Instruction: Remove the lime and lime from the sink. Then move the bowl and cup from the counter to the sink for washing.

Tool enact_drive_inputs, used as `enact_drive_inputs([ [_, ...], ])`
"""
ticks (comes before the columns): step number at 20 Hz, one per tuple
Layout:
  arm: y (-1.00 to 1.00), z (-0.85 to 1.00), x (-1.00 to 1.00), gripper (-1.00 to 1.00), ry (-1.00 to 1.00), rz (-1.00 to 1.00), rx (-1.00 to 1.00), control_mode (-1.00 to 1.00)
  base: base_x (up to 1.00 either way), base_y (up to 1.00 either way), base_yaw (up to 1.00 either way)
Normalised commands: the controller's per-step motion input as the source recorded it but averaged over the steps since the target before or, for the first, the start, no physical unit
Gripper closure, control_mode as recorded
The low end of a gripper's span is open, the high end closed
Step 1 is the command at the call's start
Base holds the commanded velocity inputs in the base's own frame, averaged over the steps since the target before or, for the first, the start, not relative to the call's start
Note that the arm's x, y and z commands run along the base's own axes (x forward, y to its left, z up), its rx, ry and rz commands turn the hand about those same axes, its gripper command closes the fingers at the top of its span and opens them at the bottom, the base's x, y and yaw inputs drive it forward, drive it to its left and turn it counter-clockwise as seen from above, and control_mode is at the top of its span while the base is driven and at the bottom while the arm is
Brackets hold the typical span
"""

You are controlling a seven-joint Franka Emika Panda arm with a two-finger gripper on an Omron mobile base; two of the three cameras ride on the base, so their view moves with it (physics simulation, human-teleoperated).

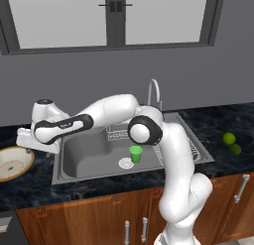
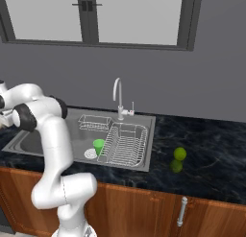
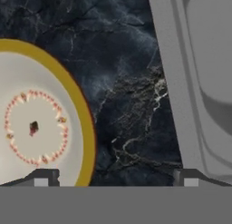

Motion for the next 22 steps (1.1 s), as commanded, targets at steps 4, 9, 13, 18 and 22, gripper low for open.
enact_drive_inputs([
  [4, 0.11, -0.25, 0.08, -1.0, 0.0, -0.05, 0.0, -1.0, 0.0, 0.0, 0.0],
  [9, 0.11, -0.22, 0.1, -1.0, 0.0, -0.03, 0.0, -1.0, 0.0, 0.0, 0.0],
  [13, 0.18, -0.17, 0.11, -1.0, 0.0, -0.01, 0.0, -1.0, 0.0, 0.0, 0.0],
  [18, 0.2, -0.12, 0.15, -1.0, 0.0, -0.01, 0.0, -1.0, 0.0, 0.0, 0.0],
  [22, 0.14, -0.13, 0.13, -1.0, 0.0, -0.01, 0.0, -1.0, 0.0, 0.0, 0.0],
])
